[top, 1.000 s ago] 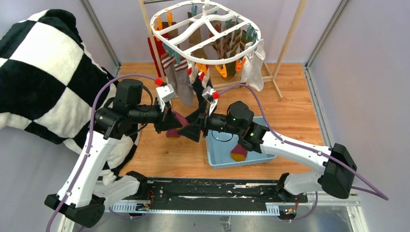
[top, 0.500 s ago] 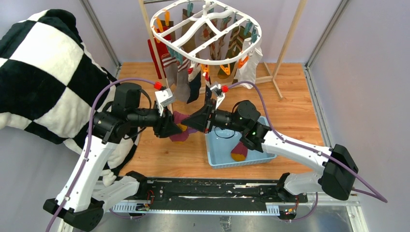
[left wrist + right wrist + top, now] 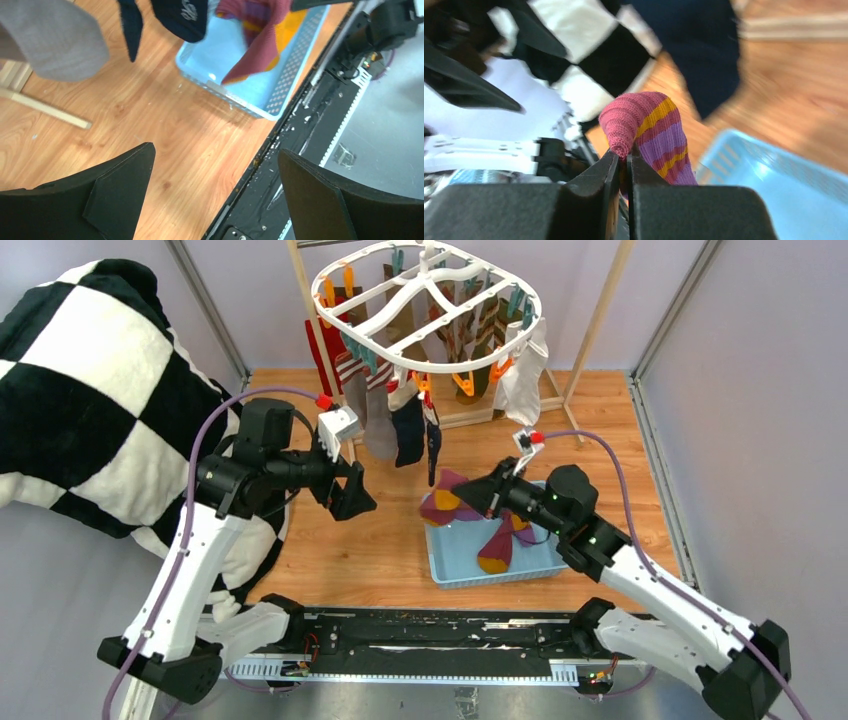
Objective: Remove the socks clipped to the hanger
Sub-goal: Place the sock in the bin.
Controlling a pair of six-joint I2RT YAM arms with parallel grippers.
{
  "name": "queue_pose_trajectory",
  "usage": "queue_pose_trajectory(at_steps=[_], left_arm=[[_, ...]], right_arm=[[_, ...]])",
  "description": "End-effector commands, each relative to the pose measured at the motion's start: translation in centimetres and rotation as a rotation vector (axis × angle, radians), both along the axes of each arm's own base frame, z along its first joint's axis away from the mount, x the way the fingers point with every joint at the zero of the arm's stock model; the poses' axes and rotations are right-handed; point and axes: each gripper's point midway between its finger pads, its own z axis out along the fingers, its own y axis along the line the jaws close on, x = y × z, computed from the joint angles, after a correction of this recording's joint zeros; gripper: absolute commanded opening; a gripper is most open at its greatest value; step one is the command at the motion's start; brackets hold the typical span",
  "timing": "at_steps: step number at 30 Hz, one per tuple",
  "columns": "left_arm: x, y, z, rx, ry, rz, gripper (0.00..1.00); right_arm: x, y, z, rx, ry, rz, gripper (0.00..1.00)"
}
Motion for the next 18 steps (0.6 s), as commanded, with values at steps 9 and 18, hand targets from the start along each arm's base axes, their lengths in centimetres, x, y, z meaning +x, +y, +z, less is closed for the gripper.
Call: queue_pose_trajectory(at_steps=[9,18], left_arm=[[4.9,6.0,-2.2,0.096,0.106,0.307,1.00],[6.2,8.2,-0.6,0.032,0.086,0.383,1.00]], right_arm=[[2.6,-17.0,-18.4,-0.558,0.412,-0.644,0.23],[4.1,-17.1,-12.4,-0.571,0.255,-0.642,0.51]])
